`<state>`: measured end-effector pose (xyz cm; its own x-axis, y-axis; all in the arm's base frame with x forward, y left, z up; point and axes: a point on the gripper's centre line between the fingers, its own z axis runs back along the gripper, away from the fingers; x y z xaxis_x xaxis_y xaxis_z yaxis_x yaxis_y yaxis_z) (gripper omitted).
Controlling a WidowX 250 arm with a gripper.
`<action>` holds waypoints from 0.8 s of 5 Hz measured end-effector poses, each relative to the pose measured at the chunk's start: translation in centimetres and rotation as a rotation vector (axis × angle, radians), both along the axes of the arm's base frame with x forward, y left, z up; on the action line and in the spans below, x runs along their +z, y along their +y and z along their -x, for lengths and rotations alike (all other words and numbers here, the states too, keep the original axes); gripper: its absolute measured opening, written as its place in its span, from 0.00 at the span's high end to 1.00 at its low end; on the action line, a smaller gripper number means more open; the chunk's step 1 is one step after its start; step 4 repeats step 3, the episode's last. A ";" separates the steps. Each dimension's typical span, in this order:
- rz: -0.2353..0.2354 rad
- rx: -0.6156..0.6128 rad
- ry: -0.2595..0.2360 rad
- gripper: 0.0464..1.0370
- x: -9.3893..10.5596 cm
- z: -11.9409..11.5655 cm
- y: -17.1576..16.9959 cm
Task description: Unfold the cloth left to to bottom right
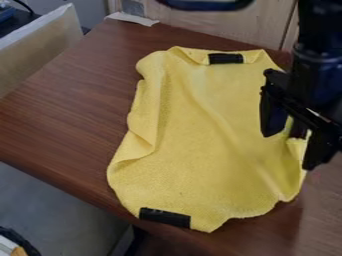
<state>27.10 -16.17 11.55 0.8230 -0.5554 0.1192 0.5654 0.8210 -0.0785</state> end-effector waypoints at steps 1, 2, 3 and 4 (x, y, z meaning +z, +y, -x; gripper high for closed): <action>0.006 0.020 -0.029 0.04 2.2 1.6 1.1; 0.012 0.013 -0.038 0.04 3.1 2.5 1.7; 0.013 0.021 -0.039 0.04 3.1 2.5 1.9; 0.013 0.021 -0.039 0.04 3.1 2.5 1.9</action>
